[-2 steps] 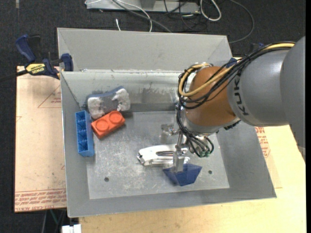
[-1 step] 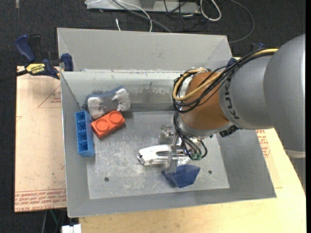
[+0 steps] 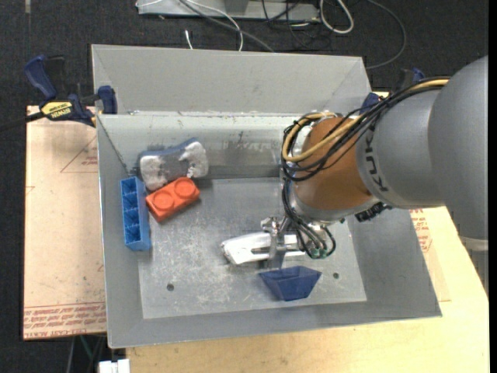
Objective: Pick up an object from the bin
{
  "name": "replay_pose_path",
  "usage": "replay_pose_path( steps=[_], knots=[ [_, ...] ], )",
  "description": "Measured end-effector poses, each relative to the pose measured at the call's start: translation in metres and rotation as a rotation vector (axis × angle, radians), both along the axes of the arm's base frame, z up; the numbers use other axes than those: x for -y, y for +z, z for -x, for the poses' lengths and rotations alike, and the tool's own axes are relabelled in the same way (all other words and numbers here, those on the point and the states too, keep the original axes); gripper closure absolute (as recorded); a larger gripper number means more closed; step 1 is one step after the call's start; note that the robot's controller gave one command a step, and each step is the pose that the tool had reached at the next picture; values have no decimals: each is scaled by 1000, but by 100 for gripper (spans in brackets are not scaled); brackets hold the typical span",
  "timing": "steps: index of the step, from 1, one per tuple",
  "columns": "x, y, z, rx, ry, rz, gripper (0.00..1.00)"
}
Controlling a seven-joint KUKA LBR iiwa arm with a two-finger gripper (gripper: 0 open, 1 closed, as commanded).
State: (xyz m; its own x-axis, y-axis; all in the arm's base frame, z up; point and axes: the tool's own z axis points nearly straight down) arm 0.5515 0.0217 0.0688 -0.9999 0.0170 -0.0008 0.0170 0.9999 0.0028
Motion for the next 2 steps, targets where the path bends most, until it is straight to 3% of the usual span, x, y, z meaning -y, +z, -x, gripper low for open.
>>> replay_pose_path(
  steps=[2],
  knots=[
    [0, 1, 0, -1, 1, 0, 100]
  ],
)
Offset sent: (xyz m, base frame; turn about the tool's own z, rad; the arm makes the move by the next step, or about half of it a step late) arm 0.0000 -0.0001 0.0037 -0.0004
